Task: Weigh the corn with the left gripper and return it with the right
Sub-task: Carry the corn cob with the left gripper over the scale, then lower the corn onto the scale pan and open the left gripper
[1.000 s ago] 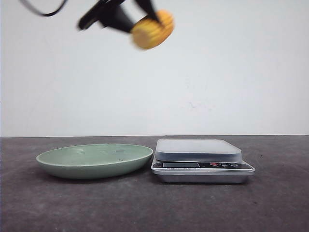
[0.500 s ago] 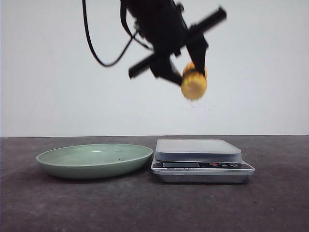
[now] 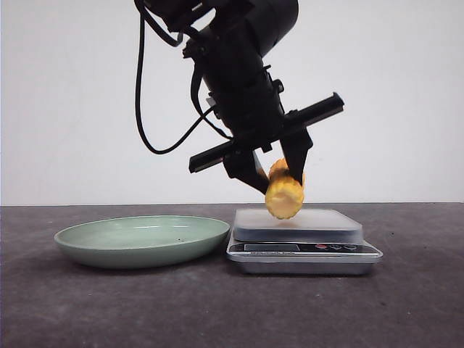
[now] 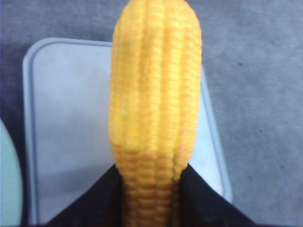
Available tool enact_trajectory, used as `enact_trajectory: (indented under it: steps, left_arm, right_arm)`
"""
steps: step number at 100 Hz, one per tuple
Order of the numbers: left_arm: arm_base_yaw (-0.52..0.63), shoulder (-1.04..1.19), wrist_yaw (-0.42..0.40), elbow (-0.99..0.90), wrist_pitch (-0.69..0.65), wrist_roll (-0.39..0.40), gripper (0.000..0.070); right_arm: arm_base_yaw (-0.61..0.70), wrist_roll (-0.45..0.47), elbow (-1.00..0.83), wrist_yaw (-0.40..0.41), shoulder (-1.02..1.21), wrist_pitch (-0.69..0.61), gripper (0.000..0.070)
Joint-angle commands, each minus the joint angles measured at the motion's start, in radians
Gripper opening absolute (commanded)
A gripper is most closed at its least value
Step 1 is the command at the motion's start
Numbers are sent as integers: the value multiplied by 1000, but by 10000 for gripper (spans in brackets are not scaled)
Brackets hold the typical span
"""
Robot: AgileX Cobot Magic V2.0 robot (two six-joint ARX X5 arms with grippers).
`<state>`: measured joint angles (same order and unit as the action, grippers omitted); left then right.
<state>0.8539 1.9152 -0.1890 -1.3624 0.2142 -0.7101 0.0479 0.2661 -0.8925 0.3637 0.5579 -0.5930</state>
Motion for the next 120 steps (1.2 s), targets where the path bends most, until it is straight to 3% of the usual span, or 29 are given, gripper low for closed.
enact_trajectory:
  steps: [1, 11, 30, 53, 70, 108, 120]
  left_arm:
    - [10, 27, -17, -24, -6, 3, 6]
    - [10, 31, -22, -24, -5, 23, 9]
    - [10, 31, -24, -24, -6, 29, 121]
    - [10, 31, -24, -24, -5, 40, 129]
    - [10, 31, -24, -24, -5, 41, 245]
    - [10, 33, -23, -24, -3, 48, 247]
    - [11, 33, -20, -24, 0, 48, 327]
  right_arm:
    - [3, -5, -19, -1, 2, 7, 492]
    - [3, -5, -19, -1, 2, 6, 492]
    - [3, -5, -19, -1, 2, 1, 492]
    - [3, -5, -19, -1, 2, -13, 492]
    - [3, -5, -19, -1, 2, -14, 492]
    - [3, -5, -19, -1, 2, -14, 492]
    - [3, -5, -19, 0, 2, -15, 492]
